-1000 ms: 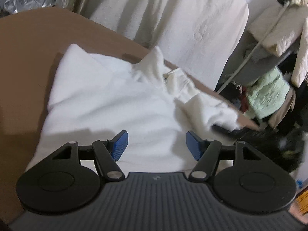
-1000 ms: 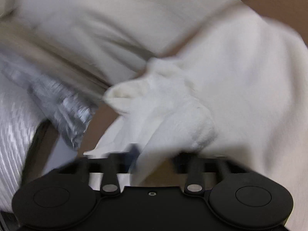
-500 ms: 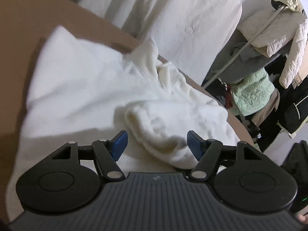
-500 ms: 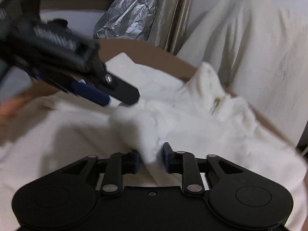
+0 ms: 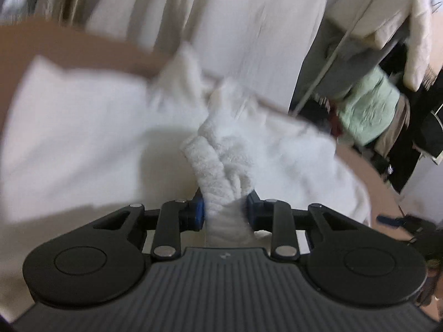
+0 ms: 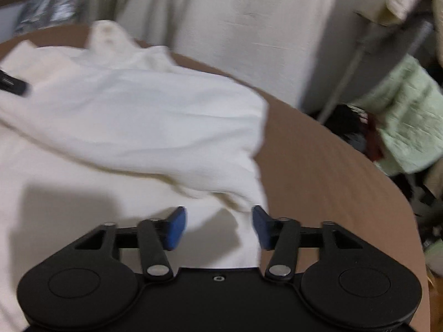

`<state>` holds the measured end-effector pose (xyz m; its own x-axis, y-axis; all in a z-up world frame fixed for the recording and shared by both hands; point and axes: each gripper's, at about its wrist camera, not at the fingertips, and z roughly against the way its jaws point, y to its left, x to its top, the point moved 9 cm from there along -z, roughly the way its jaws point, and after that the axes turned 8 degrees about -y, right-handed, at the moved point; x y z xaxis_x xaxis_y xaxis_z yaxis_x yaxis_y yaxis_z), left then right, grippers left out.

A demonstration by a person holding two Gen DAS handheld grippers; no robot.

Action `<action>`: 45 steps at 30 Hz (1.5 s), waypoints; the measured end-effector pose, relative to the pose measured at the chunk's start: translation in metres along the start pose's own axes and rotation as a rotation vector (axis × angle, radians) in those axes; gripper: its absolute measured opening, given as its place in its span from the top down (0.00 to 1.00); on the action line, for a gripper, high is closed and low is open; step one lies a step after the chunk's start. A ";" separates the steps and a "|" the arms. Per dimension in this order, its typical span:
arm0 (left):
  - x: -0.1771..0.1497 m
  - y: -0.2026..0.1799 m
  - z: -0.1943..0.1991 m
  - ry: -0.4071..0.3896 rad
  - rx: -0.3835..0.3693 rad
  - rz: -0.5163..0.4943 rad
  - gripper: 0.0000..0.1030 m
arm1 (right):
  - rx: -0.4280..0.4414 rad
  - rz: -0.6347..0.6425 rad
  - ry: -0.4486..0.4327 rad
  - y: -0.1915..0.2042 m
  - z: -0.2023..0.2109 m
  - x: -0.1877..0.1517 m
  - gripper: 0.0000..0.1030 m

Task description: Fold clothes

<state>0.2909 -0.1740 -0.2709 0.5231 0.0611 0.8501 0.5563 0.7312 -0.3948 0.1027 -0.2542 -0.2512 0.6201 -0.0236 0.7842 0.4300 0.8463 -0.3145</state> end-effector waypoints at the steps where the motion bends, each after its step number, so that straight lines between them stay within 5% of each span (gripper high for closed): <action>1: 0.011 -0.007 0.008 -0.049 0.009 -0.059 0.73 | -0.016 -0.020 0.000 -0.002 -0.006 -0.001 0.35; 4: 0.022 -0.010 0.018 -0.111 0.069 -0.138 0.73 | -0.030 -0.064 -0.001 -0.002 -0.024 0.001 0.35; 6: 0.011 -0.001 0.008 -0.053 0.096 -0.116 0.73 | -0.047 -0.082 -0.014 -0.003 -0.030 0.004 0.37; 7: -0.001 0.006 -0.001 0.010 0.107 -0.087 0.73 | -0.059 -0.084 -0.024 -0.004 -0.029 0.003 0.44; 8: -0.013 0.013 -0.010 0.073 0.117 -0.059 0.73 | -0.080 -0.086 -0.030 -0.006 -0.027 0.004 0.70; 9: -0.023 0.019 -0.016 0.121 0.125 -0.024 0.73 | -0.112 -0.098 -0.034 -0.011 -0.027 0.006 0.83; 13: -0.039 0.027 -0.026 0.171 0.139 0.027 0.72 | -0.145 -0.257 -0.041 -0.033 -0.026 0.000 0.79; 16: -0.041 0.025 -0.028 0.172 0.158 0.004 0.72 | -0.132 -0.372 0.037 -0.042 -0.036 -0.020 0.58; 17: -0.041 0.024 -0.028 0.174 0.161 -0.004 0.72 | -0.126 -0.461 0.055 -0.051 -0.036 -0.024 0.45; 18: -0.040 0.023 -0.027 0.178 0.162 -0.014 0.71 | -0.112 -0.578 0.078 -0.061 -0.036 -0.027 0.43; 21: -0.036 0.024 -0.020 0.230 0.171 -0.033 0.65 | -0.023 -0.832 0.125 -0.077 -0.025 -0.026 0.41; 23: -0.031 0.026 -0.014 0.305 0.190 -0.055 0.43 | 0.022 -0.824 0.145 -0.077 -0.014 -0.018 0.38; 25: -0.021 0.032 -0.005 0.327 0.233 -0.087 0.31 | 0.044 -0.766 0.167 -0.077 -0.005 -0.014 0.38; 28: -0.004 0.049 0.009 0.311 0.297 -0.084 0.27 | 0.001 -0.759 0.174 -0.090 0.008 -0.017 0.38; 30: 0.002 0.063 0.014 0.299 0.349 -0.080 0.27 | 0.003 -0.871 0.101 -0.098 0.021 -0.009 0.37; 33: 0.005 0.082 0.017 0.290 0.403 -0.105 0.27 | 0.117 -0.994 0.037 -0.095 0.020 0.013 0.37; 45: 0.023 0.087 0.011 0.126 0.353 -0.082 0.27 | 0.219 -0.491 0.067 -0.037 -0.092 0.151 0.37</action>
<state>0.3441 -0.1016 -0.2813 0.5739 -0.0751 0.8155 0.3542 0.9206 -0.1645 0.2408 -0.3380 -0.1709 0.4240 -0.4721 0.7729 0.5370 0.8183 0.2052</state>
